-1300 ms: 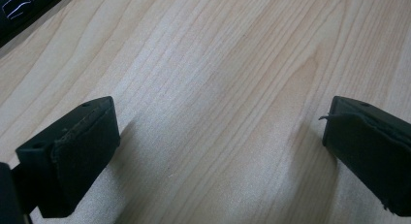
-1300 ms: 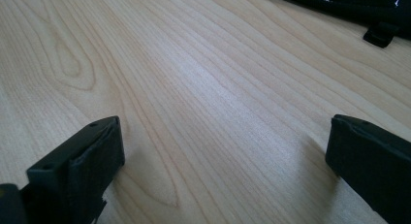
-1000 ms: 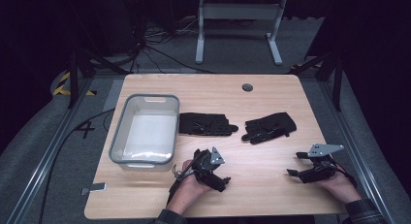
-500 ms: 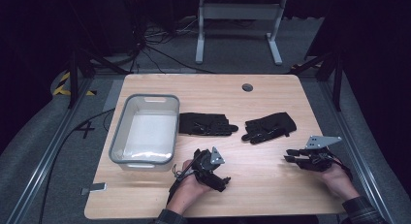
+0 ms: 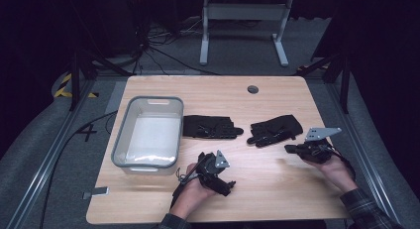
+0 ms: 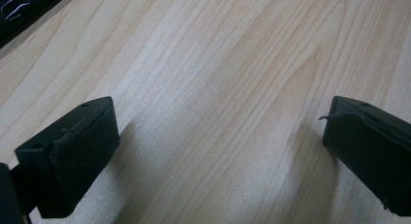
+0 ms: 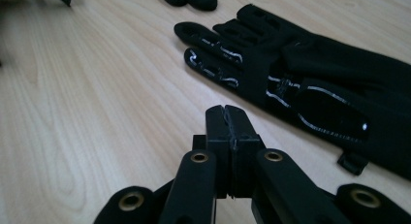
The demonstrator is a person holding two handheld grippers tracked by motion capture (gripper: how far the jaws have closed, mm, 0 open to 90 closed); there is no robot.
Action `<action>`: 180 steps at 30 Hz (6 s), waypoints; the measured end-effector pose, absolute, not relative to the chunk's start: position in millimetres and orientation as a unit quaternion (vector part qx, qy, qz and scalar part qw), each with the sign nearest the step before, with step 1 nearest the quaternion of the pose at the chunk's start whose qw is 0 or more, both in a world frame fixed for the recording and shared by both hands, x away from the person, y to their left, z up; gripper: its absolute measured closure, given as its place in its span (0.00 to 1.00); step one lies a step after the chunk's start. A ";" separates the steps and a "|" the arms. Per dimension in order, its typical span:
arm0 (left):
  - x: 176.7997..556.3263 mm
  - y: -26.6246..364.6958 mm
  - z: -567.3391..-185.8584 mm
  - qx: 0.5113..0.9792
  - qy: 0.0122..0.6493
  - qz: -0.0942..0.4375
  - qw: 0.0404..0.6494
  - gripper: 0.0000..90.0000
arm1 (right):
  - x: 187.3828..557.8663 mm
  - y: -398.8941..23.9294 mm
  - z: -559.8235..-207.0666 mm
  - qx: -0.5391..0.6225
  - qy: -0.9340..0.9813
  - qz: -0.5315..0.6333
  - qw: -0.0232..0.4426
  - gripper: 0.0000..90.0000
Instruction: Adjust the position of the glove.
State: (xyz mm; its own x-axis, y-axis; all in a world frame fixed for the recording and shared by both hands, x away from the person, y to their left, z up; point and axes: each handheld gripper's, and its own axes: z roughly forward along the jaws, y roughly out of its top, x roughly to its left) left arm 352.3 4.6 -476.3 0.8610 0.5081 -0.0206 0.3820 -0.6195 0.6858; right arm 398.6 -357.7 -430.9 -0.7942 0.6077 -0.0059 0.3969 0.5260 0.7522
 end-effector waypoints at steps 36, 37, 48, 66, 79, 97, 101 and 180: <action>352.3 4.6 -476.3 0.896 0.248 0.088 0.358 0.00 | 476.9 -405.2 -446.4 0.369 0.850 0.337 0.169 1.00; 352.3 4.6 -476.2 0.896 0.248 0.088 0.358 0.00 | 477.3 -405.1 -448.3 0.370 0.851 0.333 0.166 1.00; 352.2 4.6 -476.3 0.895 0.249 0.088 0.359 0.00 | 462.1 -405.0 -448.1 0.360 0.859 0.327 0.159 1.00; 352.1 4.7 -476.2 0.895 0.249 0.088 0.358 0.00 | 406.6 -394.0 -446.9 0.308 0.886 0.322 0.130 1.00; 352.2 4.6 -476.3 0.895 0.248 0.088 0.359 0.00 | 356.5 -373.6 -449.1 0.253 0.903 0.331 0.109 1.00; 352.3 4.6 -476.3 0.896 0.248 0.088 0.359 0.00 | 389.2 -361.6 -423.3 0.244 0.886 0.374 0.127 1.00; 352.3 4.6 -476.3 0.895 0.248 0.088 0.359 0.00 | 414.7 -354.8 -422.6 0.253 0.882 0.375 0.131 1.00; 353.3 4.7 -476.1 0.897 0.244 0.088 0.359 0.00 | 409.9 -436.8 -457.7 0.397 0.828 0.340 0.202 0.36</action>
